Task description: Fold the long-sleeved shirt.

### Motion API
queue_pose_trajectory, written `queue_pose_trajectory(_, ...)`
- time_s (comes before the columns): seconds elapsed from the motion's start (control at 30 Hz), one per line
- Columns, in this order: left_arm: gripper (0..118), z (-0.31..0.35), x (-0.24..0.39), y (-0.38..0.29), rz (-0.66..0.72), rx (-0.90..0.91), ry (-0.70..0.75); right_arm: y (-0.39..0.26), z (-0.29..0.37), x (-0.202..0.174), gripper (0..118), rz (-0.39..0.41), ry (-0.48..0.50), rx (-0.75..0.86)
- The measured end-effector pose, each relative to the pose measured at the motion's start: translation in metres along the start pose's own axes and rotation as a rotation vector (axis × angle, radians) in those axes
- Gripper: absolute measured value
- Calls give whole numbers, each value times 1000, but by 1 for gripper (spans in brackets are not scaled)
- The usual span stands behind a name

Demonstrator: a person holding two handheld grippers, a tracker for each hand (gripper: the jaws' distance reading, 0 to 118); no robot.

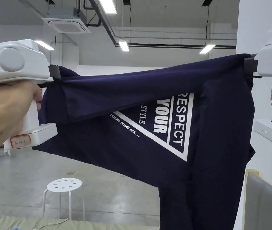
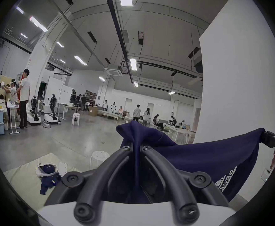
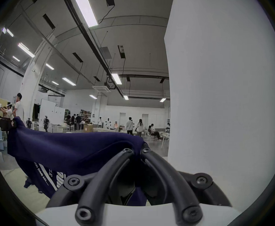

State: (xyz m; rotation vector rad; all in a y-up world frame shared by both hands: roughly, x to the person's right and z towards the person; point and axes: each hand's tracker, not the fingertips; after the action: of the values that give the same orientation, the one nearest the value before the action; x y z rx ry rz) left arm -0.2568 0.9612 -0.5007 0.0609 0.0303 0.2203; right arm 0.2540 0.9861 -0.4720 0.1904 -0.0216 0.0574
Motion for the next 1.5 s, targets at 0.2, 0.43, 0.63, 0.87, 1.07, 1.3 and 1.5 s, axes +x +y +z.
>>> queue_pose_trajectory(0.2,10,-18,5,-20,-33,7,-14,-19,-7,5,2,17,-15,31)
queue_pose_trajectory(0.43,10,-15,-12,-116,-64,-110,-35,-118,16,20,2,5,27,-117)
queue_pose_trajectory(0.63,10,14,-34,-249,-89,-320,-28,-244,63,22,2,44,66,-314)
queue_pose_trajectory(0.87,10,101,-48,-400,-75,-538,-49,-381,157,37,2,-12,73,-525)
queue_pose_trajectory(1.07,10,192,-63,-490,-70,-672,-50,-455,276,50,2,60,130,-623)
queue_pose_trajectory(1.3,10,304,-87,-570,-12,-796,-67,-526,396,63,2,58,198,-809)
queue_pose_trajectory(1.5,10,384,-86,-615,-83,-953,-76,-567,451,67,2,100,226,-1009)
